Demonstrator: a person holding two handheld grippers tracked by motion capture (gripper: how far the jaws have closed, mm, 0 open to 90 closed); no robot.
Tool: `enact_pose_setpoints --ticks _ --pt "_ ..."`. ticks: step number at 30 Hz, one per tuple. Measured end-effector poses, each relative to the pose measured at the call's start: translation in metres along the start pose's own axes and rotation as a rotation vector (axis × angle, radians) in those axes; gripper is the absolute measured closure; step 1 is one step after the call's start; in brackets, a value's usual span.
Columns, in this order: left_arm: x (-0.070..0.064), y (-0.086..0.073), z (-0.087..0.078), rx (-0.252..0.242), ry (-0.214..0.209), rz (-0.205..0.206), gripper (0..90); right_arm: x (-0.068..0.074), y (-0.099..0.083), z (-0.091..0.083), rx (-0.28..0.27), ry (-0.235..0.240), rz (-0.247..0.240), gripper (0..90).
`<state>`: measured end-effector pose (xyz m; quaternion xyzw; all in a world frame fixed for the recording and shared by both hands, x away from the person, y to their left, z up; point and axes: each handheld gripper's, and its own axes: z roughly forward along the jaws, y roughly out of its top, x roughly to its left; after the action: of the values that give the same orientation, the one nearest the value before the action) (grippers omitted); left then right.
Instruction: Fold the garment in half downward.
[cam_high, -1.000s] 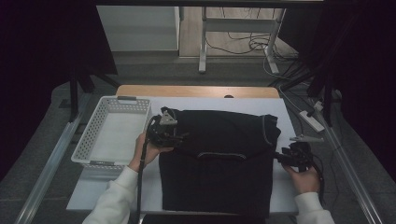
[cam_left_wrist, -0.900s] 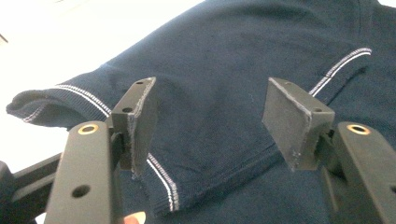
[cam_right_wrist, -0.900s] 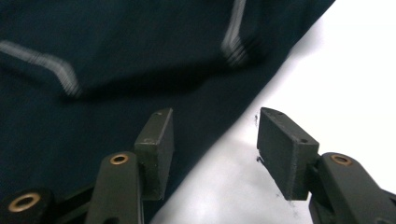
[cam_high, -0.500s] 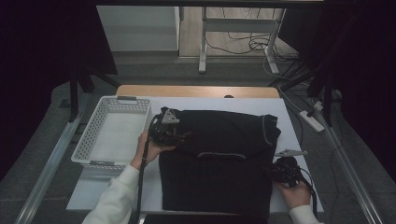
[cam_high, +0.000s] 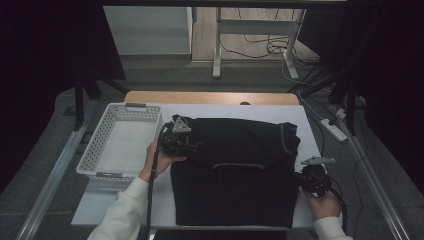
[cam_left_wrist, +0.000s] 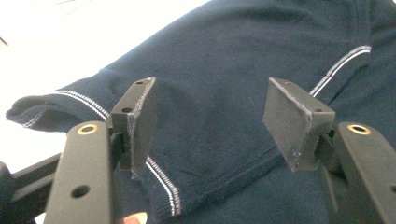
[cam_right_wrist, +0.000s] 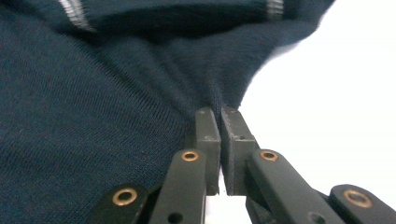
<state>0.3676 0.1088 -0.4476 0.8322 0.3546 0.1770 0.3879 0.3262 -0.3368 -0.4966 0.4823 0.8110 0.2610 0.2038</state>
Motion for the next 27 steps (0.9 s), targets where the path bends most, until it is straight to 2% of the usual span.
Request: enact_pose_setpoints --ticks 7,12,15,16,19,23,27 --pt "0.000 0.000 0.000 -0.002 0.001 0.001 36.1 -0.020 0.000 0.000 -0.015 -0.014 0.044 86.5" --pt "0.000 0.000 0.000 0.001 0.001 0.002 36.1 -0.018 -0.002 0.001 -0.018 -0.006 0.040 84.9" --pt "-0.001 0.000 0.001 0.004 0.001 0.004 36.0 -0.015 -0.004 0.001 -0.025 0.007 0.043 72.1" --pt "-0.001 0.000 0.001 0.004 0.001 0.004 36.0 -0.015 -0.005 -0.001 -0.033 0.001 0.050 66.4" --pt "-0.003 0.000 0.001 0.008 -0.003 0.007 36.0 -0.015 -0.005 -0.009 -0.077 0.026 0.060 56.9" --pt "-0.007 -0.003 0.006 0.023 -0.010 0.019 35.9 -0.009 0.001 -0.016 -0.134 0.070 0.040 49.2" --pt "-0.013 -0.004 0.015 0.052 -0.025 0.042 35.5 0.003 0.009 -0.015 -0.160 0.102 -0.010 44.9"
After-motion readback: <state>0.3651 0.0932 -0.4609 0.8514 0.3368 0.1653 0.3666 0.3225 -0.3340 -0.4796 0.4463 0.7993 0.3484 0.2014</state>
